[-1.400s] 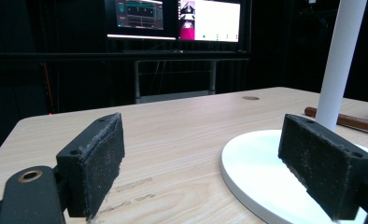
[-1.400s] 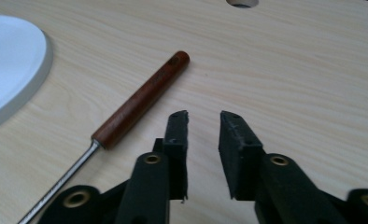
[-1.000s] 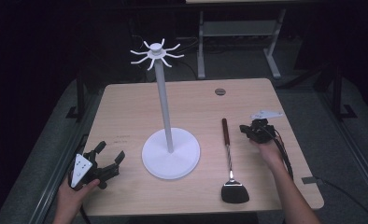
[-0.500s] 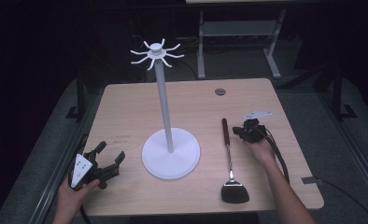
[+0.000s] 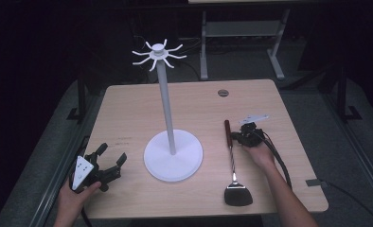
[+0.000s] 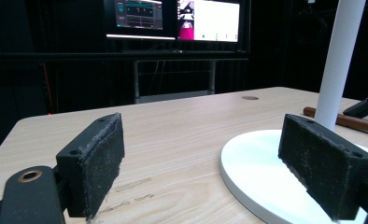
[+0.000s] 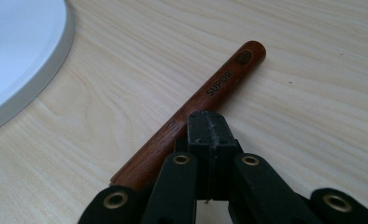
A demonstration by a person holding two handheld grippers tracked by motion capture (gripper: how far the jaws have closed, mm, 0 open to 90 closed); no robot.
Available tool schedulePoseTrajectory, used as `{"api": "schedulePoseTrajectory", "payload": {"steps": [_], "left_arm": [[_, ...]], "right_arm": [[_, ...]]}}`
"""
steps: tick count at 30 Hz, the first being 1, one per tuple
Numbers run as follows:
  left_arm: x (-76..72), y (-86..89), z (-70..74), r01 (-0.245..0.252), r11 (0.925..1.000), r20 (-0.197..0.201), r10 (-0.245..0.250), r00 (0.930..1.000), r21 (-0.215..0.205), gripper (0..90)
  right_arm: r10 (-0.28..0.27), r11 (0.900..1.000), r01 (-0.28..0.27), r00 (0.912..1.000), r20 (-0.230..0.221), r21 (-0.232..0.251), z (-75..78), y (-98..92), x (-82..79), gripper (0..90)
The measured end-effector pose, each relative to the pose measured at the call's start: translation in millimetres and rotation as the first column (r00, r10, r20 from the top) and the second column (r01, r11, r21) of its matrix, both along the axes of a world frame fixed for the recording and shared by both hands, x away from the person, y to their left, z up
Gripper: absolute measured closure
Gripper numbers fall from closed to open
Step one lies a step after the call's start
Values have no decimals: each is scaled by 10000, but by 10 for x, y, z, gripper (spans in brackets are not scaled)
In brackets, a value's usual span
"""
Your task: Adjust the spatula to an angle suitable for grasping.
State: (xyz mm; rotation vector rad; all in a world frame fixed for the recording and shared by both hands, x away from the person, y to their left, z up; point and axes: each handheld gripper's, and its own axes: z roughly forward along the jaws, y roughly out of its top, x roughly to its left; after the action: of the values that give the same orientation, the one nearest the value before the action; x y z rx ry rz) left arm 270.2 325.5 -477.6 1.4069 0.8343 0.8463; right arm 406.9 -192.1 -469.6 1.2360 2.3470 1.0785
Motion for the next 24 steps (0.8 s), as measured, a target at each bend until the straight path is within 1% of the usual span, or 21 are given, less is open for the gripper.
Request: {"api": "schedulePoseTrajectory", "payload": {"steps": [2, 5, 8, 9, 10, 13, 18, 19, 21, 24], "left_arm": [[0, 0, 0, 0, 10000, 3, 0, 10000, 14, 139], [0, 0, 0, -26, 10000, -2, 26, 10000, 3, 133], [-1, -1, 0, -31, 10000, -11, 31, 10000, -9, 132], [0, 0, 0, -26, 10000, 0, 26, 10000, 8, 132], [-1, -1, 0, -41, 10000, -8, 41, 10000, -6, 132], [-1, -2, 0, -70, 10000, -9, 70, 10000, -26, 130], [-2, -3, 0, -111, 9999, -13, 111, 9999, -17, 129], [-2, -2, 0, -111, 9999, -18, 111, 9999, 7, 129], [-2, -2, 0, -111, 9999, -15, 111, 9999, 0, 129], [-2, -2, 0, -112, 9999, -10, 111, 9999, -20, 130]], "right_arm": [[-6, 10000, 6, 10000, -2, -3, -2, 16, -4, 894], [202, 9998, -201, 9998, 62, -37, -4, 47, -5, 894], [221, 9998, -221, 9998, 1, 21, -1, 72, -14, 894], [312, 9995, -312, 9995, 34, -53, 2, 80, -14, 894], [298, 9996, -298, 9995, -72, 8, 7, 115, -29, 894], [516, 9986, -516, 9987, 35, -73, 7, 144, -29, 894], [620, 9980, -620, 9981, 27, -75, 10, 192, -41, 894], [601, 9982, -601, 9982, -29, -40, 13, 206, -48, 894], [687, 9976, -687, 9976, -81, -32, 18, 230, -57, 894], [969, 9952, -969, 9953, -13, -96, 16, 262, -64, 895]]}}
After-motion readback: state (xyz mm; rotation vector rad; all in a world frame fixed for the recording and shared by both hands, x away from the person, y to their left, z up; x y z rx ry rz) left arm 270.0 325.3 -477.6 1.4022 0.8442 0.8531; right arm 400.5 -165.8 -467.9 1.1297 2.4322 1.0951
